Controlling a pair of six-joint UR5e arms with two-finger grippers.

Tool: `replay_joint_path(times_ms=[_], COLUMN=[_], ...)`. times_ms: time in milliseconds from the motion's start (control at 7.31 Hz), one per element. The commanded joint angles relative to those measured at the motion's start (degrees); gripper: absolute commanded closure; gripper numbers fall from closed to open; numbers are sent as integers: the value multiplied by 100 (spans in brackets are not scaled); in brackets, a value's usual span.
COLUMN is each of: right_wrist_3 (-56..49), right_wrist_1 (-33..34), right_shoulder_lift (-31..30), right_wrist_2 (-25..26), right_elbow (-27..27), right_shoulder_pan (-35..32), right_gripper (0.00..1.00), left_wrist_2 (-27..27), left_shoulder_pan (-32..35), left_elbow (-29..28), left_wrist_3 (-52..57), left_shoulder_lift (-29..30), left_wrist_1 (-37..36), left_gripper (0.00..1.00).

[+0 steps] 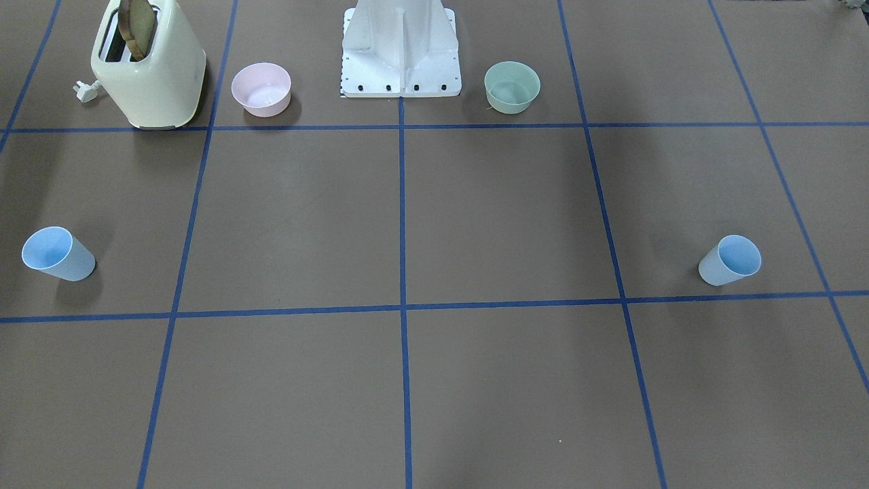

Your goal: Stack blue cups with both arms

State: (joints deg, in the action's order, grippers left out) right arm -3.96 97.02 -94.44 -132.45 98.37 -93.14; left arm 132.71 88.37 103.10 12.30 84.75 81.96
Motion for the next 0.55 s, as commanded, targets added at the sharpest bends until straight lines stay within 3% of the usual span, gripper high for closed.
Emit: replay_joint_path(times_ms=[0, 410], right_wrist_3=[0, -9], right_wrist_1=[-8, 10], right_shoulder_lift=[4, 66], right_wrist_2=[9, 87], right_elbow=[7, 112], right_shoulder_pan=[-3, 6], right_gripper=[0, 0], left_wrist_2=[0, -9], left_shoulder_pan=[-4, -4], left_elbow=[34, 34], left_wrist_3=[-9, 9], left_shoulder_lift=[-3, -11], left_wrist_1=[13, 4], left_gripper=[1, 1])
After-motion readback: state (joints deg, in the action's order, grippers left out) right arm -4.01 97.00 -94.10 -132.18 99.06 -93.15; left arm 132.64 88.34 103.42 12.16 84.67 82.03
